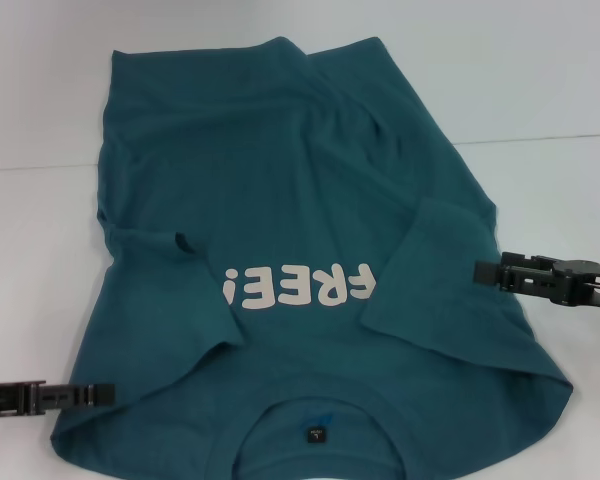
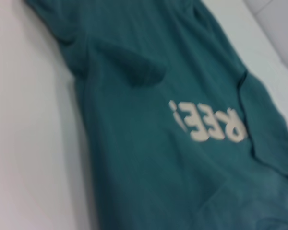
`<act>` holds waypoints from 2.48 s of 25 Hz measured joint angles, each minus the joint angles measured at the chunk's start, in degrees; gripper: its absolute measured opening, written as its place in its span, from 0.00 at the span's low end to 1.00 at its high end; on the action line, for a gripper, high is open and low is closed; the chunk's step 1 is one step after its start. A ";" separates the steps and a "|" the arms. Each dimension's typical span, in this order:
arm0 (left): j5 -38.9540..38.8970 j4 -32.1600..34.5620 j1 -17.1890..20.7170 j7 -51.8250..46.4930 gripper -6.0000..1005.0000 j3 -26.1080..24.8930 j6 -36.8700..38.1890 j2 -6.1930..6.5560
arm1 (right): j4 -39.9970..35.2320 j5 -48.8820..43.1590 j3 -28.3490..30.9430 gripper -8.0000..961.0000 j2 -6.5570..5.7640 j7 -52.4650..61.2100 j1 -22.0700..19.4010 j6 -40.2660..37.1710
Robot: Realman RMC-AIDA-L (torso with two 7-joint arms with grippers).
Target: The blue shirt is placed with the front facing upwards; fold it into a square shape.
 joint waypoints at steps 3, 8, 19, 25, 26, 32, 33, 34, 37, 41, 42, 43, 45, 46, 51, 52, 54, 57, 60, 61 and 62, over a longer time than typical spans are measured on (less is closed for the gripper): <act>1.65 -0.03 -0.10 -0.07 0.92 -0.01 -0.62 0.02 | 0.30 0.06 0.15 0.98 -0.10 0.02 0.00 0.00; 2.34 -0.03 -0.18 -0.15 0.92 -0.02 -1.71 0.04 | 0.38 0.10 0.36 0.98 -0.14 0.03 -0.02 -0.20; 3.00 -0.05 -0.39 -0.05 0.92 -0.09 -1.75 0.12 | 0.43 0.12 0.42 0.98 -0.16 0.03 -0.39 -0.22; 4.19 -0.05 -0.40 -0.05 0.92 -0.11 -1.76 0.11 | 0.44 0.12 0.59 0.98 -0.22 0.11 -0.52 -0.41; 4.24 -0.05 -0.40 -0.04 0.92 -0.11 -1.85 0.11 | 0.44 0.12 0.63 0.98 -0.23 0.11 -0.53 -0.43; 4.42 -0.32 -0.35 0.10 0.92 0.23 -2.29 0.08 | 0.43 0.11 0.63 0.98 -0.24 0.87 -0.56 -0.54; 4.49 -0.35 -0.36 0.14 0.92 0.31 -2.20 0.06 | 0.43 0.11 0.63 0.98 -0.24 0.89 -0.55 -0.56; 4.52 -0.37 -0.37 0.18 0.92 0.37 -2.07 0.04 | 0.43 0.11 0.62 0.98 -0.24 0.89 -0.55 -0.57; 4.55 -0.39 -0.43 0.38 0.92 0.71 -1.48 0.02 | 0.44 0.12 0.61 0.98 -0.24 0.90 -0.55 -0.57; 4.60 -0.40 -0.57 0.77 0.92 1.36 -0.11 -0.08 | 0.44 0.14 0.61 0.98 -0.24 0.90 -0.51 -0.58; 4.59 -0.40 -0.73 0.83 0.92 1.54 0.25 -0.13 | 0.44 0.15 0.61 0.98 -0.24 0.91 -0.48 -0.57; 4.53 -0.40 -0.92 0.84 0.92 1.67 0.54 -0.18 | 0.43 0.15 0.61 0.98 -0.24 0.91 -0.43 -0.58; 4.29 -0.40 -1.50 0.92 0.92 1.71 1.16 -0.23 | 0.44 0.17 0.61 0.98 -0.25 0.91 -0.38 -0.58; 4.24 -0.40 -1.70 0.95 0.92 1.71 1.29 -0.24 | 0.44 0.17 0.61 0.98 -0.24 0.91 -0.35 -0.57; 4.47 -0.40 -2.51 1.01 0.92 1.71 1.27 -0.30 | 0.43 0.21 0.61 0.98 -0.20 0.91 -0.29 -0.30; 4.54 -0.40 -2.50 1.03 0.92 1.70 1.09 -0.25 | 0.43 0.21 0.61 0.98 -0.15 0.89 -0.28 -0.24; 4.57 -0.35 -2.26 1.04 0.92 1.57 0.89 -0.13 | 0.46 0.21 0.61 0.98 -0.05 0.81 -0.28 -0.16; 4.60 -0.05 -1.67 1.04 0.92 1.14 0.77 0.11 | 0.50 0.21 0.61 0.98 0.02 0.75 -0.24 -0.13; 5.05 0.32 -1.13 1.04 0.92 0.95 0.76 0.17 | 0.52 0.21 0.61 0.98 0.03 0.80 -0.13 -0.12; 5.43 0.44 -0.96 1.04 0.92 0.91 0.78 0.16 | 0.52 0.21 0.61 0.98 0.06 0.82 -0.11 -0.13; 5.69 0.48 -0.86 1.04 0.92 0.89 0.82 0.14 | 0.52 0.21 0.61 0.98 0.08 0.84 -0.09 -0.12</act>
